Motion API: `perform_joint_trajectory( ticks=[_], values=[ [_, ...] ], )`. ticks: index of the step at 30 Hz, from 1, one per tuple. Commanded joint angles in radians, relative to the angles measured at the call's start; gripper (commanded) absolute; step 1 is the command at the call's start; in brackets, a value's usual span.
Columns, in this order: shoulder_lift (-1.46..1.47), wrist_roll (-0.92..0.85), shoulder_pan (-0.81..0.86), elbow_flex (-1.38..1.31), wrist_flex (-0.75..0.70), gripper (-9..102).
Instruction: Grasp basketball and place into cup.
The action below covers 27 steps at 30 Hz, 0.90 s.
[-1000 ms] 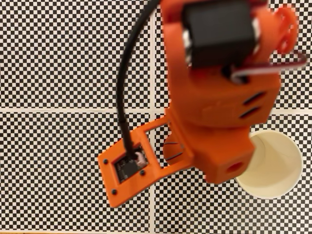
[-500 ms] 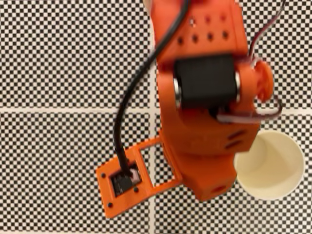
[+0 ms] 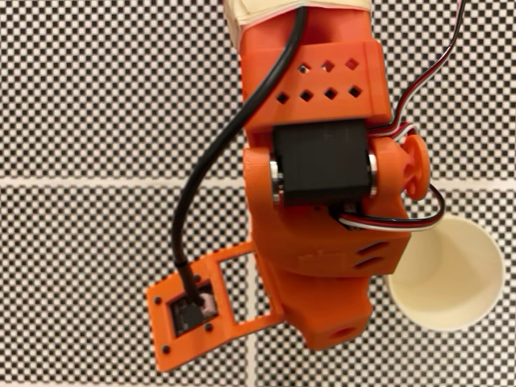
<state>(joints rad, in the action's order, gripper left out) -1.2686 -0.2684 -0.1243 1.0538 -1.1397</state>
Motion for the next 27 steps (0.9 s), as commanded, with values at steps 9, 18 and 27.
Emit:
perform_joint_trajectory(
  ticks=[9,18,27],
  values=[
    [0.028,-0.023,0.02,-0.035,-0.006,62],
    [0.069,-0.044,0.04,-0.038,0.003,62],
    [0.101,-0.049,0.043,-0.044,0.005,62]
  ],
)
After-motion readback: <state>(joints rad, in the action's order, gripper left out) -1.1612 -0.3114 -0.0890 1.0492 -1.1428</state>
